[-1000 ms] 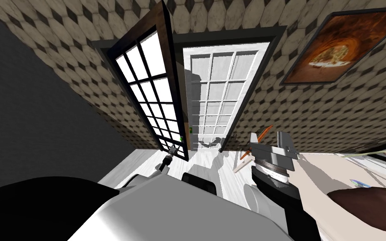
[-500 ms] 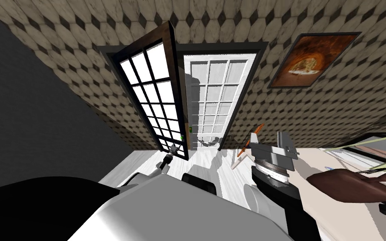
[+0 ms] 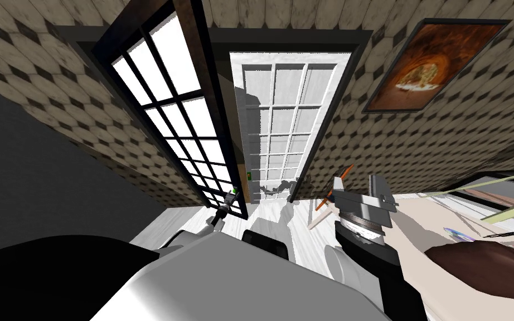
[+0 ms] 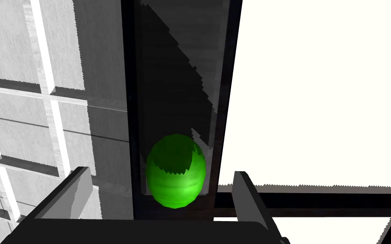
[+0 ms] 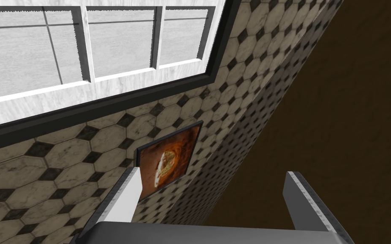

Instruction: Pull the door open

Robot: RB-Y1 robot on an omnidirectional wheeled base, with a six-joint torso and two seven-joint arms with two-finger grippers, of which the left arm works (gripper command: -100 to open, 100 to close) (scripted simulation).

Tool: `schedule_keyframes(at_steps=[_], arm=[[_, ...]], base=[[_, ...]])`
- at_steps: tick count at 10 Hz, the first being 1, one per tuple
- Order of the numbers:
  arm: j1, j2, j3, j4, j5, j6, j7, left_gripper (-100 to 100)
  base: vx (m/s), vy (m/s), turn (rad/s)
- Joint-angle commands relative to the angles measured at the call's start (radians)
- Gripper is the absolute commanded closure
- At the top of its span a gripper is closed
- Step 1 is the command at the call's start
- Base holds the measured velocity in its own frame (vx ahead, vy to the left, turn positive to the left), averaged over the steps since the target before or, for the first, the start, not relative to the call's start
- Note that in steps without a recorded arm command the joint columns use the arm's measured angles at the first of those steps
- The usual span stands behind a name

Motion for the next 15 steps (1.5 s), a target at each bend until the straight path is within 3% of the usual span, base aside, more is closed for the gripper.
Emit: schedule_keyframes(at_steps=[1, 2, 3, 8, 15], arm=[[0.003, 0.003, 0.006, 0.002, 0.005, 0.000, 0.000, -100], [-0.006, 0.003, 0.004, 0.014, 0.003, -0.004, 0.000, -100], [-0.006, 0.003, 0.004, 0.014, 0.003, -0.004, 0.000, 100], [-0.006, 0.003, 0.004, 0.014, 0.003, -0.004, 0.000, 100], [0.001, 0.003, -0.002, 0.002, 0.042, 0.005, 0.137, 100]], base=[[0.196, 0.025, -0.053], [0.078, 0.010, 0.005], [-0.016, -0.007, -0.002], [-0.012, 0.001, -0.002], [-0.036, 0.022, -0.066]])
